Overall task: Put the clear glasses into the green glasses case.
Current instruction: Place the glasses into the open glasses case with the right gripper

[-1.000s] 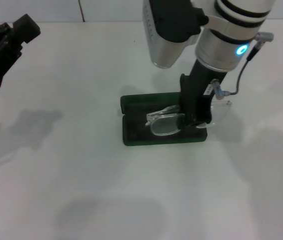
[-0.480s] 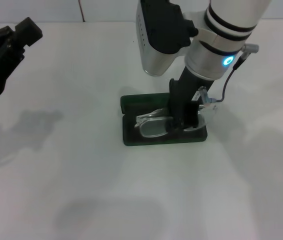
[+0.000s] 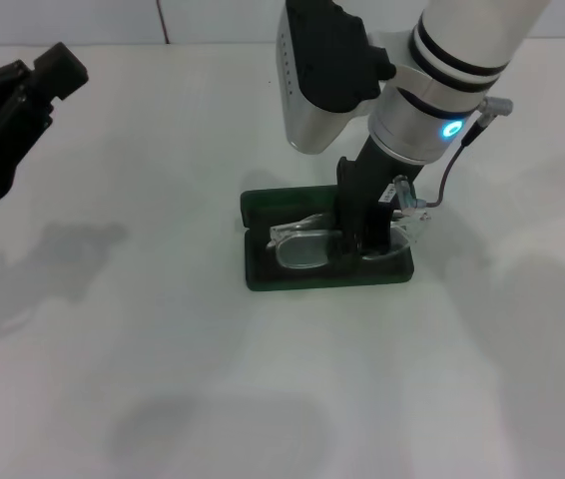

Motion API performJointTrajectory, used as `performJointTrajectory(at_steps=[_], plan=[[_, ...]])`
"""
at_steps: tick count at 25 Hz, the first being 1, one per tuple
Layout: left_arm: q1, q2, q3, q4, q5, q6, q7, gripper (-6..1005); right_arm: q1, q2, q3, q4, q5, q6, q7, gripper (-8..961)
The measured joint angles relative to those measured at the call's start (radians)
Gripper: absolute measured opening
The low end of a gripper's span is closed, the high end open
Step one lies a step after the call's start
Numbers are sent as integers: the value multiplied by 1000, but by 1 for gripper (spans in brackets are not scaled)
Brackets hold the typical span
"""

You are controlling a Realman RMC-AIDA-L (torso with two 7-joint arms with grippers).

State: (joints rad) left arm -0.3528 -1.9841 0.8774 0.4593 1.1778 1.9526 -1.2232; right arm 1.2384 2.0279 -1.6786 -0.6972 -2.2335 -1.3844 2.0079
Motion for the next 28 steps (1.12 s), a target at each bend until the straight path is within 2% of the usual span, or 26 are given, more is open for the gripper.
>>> performJointTrajectory(at_steps=[28], plan=[[9, -6, 5, -12, 24, 0, 17, 29, -21, 0, -1, 51, 41, 62, 13, 120]])
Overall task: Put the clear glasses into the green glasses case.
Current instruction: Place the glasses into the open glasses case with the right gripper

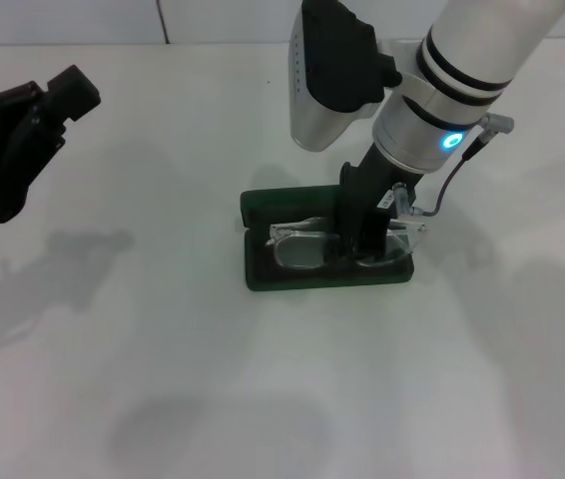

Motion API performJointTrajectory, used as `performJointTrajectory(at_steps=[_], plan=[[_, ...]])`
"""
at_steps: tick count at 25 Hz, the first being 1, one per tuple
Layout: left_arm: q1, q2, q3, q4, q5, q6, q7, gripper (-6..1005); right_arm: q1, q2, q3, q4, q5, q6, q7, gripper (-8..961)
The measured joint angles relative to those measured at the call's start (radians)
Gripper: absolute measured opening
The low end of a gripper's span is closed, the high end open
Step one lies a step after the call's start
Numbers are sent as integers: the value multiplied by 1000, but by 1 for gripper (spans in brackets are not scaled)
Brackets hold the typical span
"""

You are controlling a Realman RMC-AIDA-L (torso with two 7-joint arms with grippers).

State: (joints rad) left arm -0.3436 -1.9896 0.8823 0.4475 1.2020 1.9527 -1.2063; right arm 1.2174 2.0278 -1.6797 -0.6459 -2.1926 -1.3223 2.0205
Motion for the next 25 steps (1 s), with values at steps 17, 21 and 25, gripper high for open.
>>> performJointTrajectory(at_steps=[17, 21, 25], plan=[[2, -6, -1, 0, 10, 0, 12, 29, 7, 0, 0, 0, 1, -10, 27, 120], [2, -8, -4, 0, 22, 0, 22, 29, 6, 0, 0, 0, 1, -13, 32, 120], [3, -9, -4, 0, 24, 0, 23, 29, 6, 0, -5, 0, 0, -15, 41, 120]])
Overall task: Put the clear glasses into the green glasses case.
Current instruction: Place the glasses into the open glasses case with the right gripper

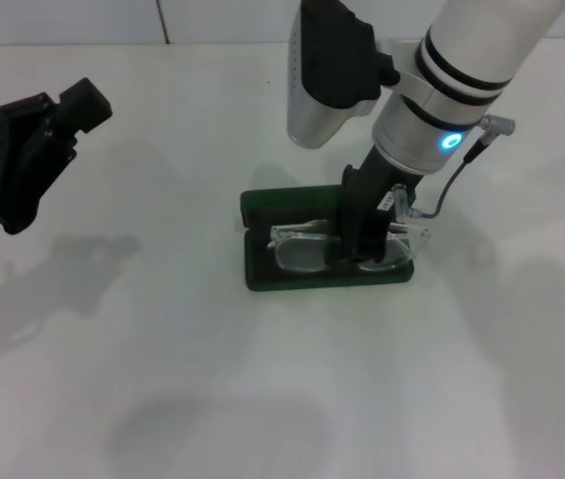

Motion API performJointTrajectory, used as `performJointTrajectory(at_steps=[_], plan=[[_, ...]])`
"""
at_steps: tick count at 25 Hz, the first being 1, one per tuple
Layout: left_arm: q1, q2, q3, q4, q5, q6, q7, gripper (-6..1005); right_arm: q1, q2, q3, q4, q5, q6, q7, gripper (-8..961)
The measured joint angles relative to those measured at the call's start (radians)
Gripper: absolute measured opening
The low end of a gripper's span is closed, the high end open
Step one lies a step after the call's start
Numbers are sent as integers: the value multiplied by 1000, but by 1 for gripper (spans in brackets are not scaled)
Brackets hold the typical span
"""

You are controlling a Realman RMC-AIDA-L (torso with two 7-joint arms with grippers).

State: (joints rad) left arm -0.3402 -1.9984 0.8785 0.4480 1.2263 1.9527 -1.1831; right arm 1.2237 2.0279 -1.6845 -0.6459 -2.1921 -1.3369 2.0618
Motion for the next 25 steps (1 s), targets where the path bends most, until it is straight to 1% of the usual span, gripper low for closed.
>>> performJointTrajectory(at_steps=[25], plan=[[10, 0, -1, 0, -1, 2, 1, 29, -9, 0, -9, -5, 0, 0, 13, 121]])
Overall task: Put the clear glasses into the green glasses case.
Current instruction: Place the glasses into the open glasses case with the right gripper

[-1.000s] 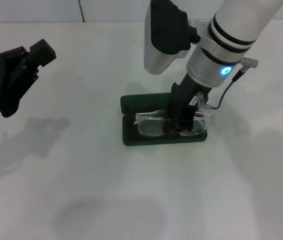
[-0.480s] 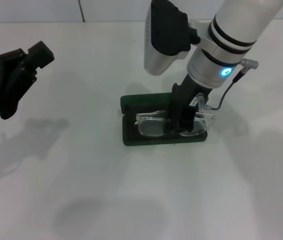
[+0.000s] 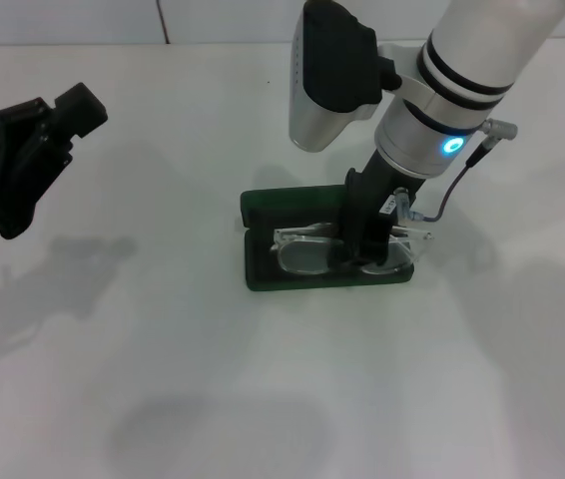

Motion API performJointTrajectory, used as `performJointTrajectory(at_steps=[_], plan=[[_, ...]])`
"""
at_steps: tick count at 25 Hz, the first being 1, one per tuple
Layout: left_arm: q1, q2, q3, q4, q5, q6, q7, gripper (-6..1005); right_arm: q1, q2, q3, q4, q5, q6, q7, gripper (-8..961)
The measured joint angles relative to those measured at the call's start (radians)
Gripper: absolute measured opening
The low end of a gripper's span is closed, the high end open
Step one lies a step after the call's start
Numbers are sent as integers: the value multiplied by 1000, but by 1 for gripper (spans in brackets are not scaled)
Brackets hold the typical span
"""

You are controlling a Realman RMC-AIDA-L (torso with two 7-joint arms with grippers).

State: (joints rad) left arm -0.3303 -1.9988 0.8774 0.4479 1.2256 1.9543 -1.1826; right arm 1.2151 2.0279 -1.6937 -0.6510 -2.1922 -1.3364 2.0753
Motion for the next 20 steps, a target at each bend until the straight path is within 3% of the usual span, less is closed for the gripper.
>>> performJointTrajectory(at_steps=[3, 20], plan=[[-1, 0, 0, 0, 0, 0, 0, 29, 0, 0, 0, 0, -2, -1, 0, 163], [0, 0, 0, 0, 0, 2, 0, 30, 1, 0, 0, -7, -12, 2, 9, 163]])
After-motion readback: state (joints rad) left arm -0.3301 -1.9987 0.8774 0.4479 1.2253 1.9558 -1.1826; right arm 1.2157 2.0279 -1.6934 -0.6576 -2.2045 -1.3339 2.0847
